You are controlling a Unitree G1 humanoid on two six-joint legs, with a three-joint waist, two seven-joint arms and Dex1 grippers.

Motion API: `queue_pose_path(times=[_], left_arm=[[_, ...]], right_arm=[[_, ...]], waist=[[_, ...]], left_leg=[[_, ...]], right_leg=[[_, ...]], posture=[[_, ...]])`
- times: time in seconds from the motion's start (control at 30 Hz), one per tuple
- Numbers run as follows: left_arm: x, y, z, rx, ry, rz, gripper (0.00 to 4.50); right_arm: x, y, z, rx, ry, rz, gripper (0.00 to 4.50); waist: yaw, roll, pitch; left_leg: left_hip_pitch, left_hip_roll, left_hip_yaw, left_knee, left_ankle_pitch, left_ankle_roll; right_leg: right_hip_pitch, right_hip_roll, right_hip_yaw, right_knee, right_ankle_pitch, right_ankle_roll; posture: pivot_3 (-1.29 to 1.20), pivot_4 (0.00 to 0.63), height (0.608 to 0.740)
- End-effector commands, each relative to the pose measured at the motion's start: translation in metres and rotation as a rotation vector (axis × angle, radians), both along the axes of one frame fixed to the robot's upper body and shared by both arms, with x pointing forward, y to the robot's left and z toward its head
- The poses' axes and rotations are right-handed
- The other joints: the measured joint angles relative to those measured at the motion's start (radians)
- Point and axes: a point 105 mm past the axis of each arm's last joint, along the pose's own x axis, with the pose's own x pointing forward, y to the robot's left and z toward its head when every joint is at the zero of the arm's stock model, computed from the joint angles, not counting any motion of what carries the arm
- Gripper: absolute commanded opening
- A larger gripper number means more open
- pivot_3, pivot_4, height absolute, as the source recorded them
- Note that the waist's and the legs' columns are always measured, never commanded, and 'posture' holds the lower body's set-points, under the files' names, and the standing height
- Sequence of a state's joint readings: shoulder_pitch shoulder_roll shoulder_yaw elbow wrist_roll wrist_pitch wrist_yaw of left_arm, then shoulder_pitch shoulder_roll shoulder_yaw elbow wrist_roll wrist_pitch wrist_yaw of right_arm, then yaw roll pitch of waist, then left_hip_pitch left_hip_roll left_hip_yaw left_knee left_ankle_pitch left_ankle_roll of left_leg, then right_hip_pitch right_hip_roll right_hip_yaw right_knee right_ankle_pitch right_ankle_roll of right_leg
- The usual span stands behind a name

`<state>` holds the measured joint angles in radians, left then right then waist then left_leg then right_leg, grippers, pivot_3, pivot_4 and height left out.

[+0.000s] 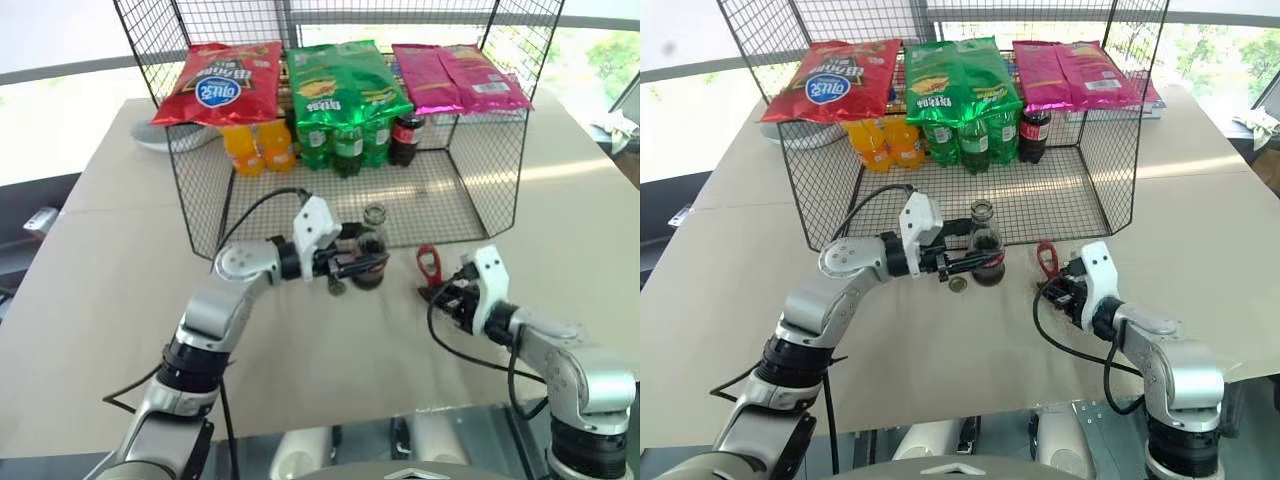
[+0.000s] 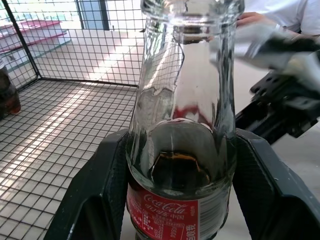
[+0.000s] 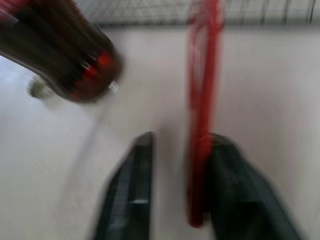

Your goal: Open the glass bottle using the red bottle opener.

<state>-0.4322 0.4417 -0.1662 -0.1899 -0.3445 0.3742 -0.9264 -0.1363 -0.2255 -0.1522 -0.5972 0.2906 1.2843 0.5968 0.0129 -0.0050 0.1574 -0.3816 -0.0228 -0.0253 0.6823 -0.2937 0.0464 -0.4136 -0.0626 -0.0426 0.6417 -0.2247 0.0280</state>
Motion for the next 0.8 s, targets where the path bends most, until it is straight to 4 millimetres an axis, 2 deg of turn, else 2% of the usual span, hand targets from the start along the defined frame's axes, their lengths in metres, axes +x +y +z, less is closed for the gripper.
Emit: queue_pose_path(times=[0.03,0.1,0.13,0.3,0.43,0.47,0.5,0.53,0.57,0.8], left_arm=[[-0.006,-0.003,0.007,-0.002,-0.061,-0.027,2.3],[-0.006,-0.003,0.007,-0.002,-0.063,-0.024,2.3],[-0.006,-0.003,0.006,-0.003,-0.064,-0.023,2.3],[-0.007,-0.001,0.005,0.0,-0.055,-0.028,2.3],[-0.006,0.002,0.007,-0.012,-0.046,-0.031,2.3],[-0.006,0.003,0.008,-0.013,-0.05,-0.03,3.36],[-0.006,0.003,0.008,-0.014,-0.052,-0.03,3.66],[-0.006,0.004,0.009,-0.015,-0.053,-0.031,4.22],[-0.006,0.004,0.009,-0.016,-0.054,-0.032,4.47],[-0.01,0.011,0.015,-0.022,-0.069,-0.029,4.47]], right_arm=[[0.004,-0.012,-0.001,-0.029,0.029,-0.018,3.25],[0.005,-0.018,0.0,-0.059,0.016,-0.03,4.21],[0.006,-0.02,0.003,-0.082,-0.009,-0.021,4.44],[0.008,-0.032,0.011,-0.293,-0.154,0.007,4.44],[0.01,-0.035,0.022,-0.337,-0.253,0.003,4.44],[0.01,-0.034,0.023,-0.329,-0.263,-0.001,4.5],[0.011,-0.034,0.024,-0.322,-0.267,-0.005,4.5],[0.011,-0.034,0.025,-0.332,-0.283,-0.003,4.5],[0.012,-0.035,0.025,-0.341,-0.296,0.0,4.5],[0.018,-0.035,0.039,-0.332,-0.397,0.002,4.5]], waist=[[0.0,0.0,0.0],[0.001,0.0,0.0],[0.002,0.0,0.0],[0.004,0.0,0.0],[-0.002,0.0,0.0],[-0.002,0.0,0.0],[-0.002,-0.001,0.0],[-0.002,-0.001,0.0],[-0.001,0.0,0.0],[0.0,-0.001,0.0]], left_leg=[[0.0,0.0,0.0,0.0,0.0,0.0],[0.0,0.0,0.0,0.0,-0.001,0.001],[0.001,0.0,0.0,0.0,-0.003,0.004],[0.0,-0.002,0.0,0.002,-0.002,0.006],[0.0,-0.001,0.0,0.001,0.0,0.001],[0.0,0.0,0.0,0.0,0.0,0.001],[0.0,0.001,0.0,0.0,0.0,0.0],[0.0,0.001,0.0,0.0,0.0,0.0],[0.0,0.001,0.0,-0.001,0.0,0.0],[0.0,0.0,0.0,0.0,0.0,0.002]], right_leg=[[0.0,0.0,0.0,0.0,0.0,0.0],[0.001,0.0,0.0,0.0,0.0,0.0],[0.001,0.0,0.0,0.0,0.0,0.0],[0.001,-0.001,0.0,0.0,0.0,0.0],[0.0,-0.001,0.0,0.0,0.0,0.001],[0.0,0.0,0.0,0.0,0.0,0.001],[0.0,0.0,0.0,0.0,0.0,0.0],[0.0,0.0,0.0,0.0,0.0,0.0],[0.0,0.0,-0.001,0.0,0.0,0.0],[0.0,0.0,0.0,0.0,0.0,0.0]], posture=[[0.0,0.15,0.74],[0.0,0.15,0.74],[0.0,0.15,0.74],[0.0,0.15,0.74],[0.0,0.15,0.74],[0.0,0.15,0.74],[0.0,0.15,0.74],[0.0,0.15,0.74],[0.0,0.15,0.74],[0.0,0.15,0.74]])
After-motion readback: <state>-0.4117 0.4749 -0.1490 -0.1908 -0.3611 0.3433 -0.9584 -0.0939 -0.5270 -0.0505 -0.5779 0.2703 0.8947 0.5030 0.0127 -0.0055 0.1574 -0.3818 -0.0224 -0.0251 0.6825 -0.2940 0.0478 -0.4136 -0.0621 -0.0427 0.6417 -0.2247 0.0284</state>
